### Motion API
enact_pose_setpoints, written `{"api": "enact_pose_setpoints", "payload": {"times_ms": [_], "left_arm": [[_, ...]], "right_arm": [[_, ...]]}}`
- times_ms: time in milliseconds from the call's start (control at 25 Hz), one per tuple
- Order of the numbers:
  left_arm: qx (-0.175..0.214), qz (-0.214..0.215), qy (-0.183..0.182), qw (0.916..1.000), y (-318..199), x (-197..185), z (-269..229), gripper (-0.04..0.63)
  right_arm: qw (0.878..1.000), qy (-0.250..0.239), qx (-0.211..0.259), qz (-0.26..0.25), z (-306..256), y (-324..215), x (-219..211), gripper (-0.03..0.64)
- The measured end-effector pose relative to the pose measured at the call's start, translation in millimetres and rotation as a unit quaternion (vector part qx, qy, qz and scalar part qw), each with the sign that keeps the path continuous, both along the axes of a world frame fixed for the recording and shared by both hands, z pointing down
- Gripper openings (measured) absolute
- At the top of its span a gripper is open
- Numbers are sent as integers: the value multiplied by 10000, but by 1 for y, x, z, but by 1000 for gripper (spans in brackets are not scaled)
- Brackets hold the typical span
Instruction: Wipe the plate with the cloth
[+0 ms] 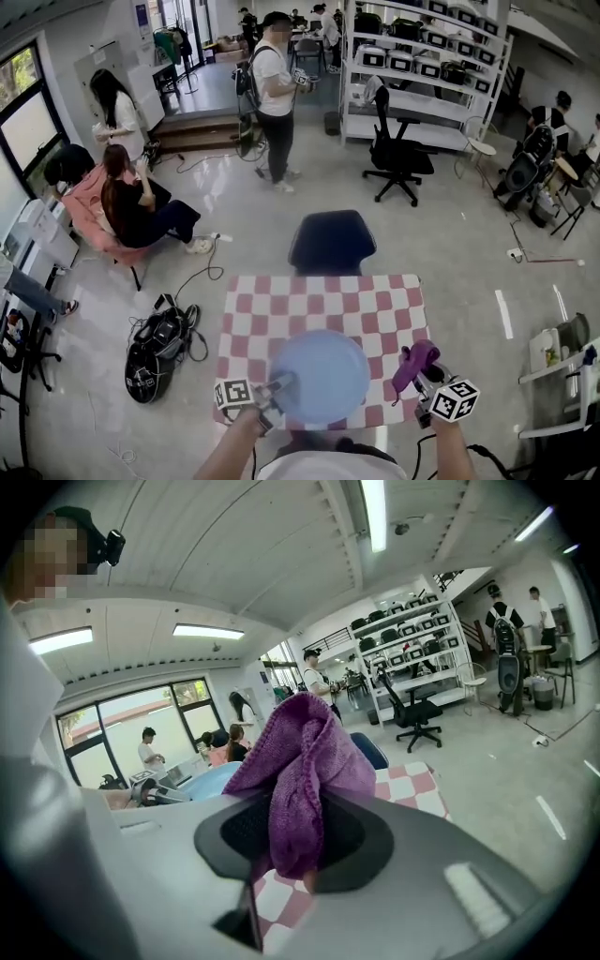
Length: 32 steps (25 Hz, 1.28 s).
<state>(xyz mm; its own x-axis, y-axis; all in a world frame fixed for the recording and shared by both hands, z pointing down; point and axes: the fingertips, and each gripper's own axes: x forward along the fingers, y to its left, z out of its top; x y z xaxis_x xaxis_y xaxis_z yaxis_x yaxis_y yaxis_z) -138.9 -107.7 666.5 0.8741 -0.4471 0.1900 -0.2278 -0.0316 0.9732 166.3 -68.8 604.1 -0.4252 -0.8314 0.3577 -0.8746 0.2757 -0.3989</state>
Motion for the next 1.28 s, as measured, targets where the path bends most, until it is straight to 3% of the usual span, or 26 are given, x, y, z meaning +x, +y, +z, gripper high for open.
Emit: {"api": "enact_pose_setpoints", "payload": {"times_ms": [640,1280], "left_arm": [[114,-1033,-118,9945,74,62,-34,43],[19,-1188,-54,9929,119,55,-31,43]], "right_arm": [[9969,305,280,-664,-14,47,66,103],[9969,66,286,-725,-12,88,69,101]]}}
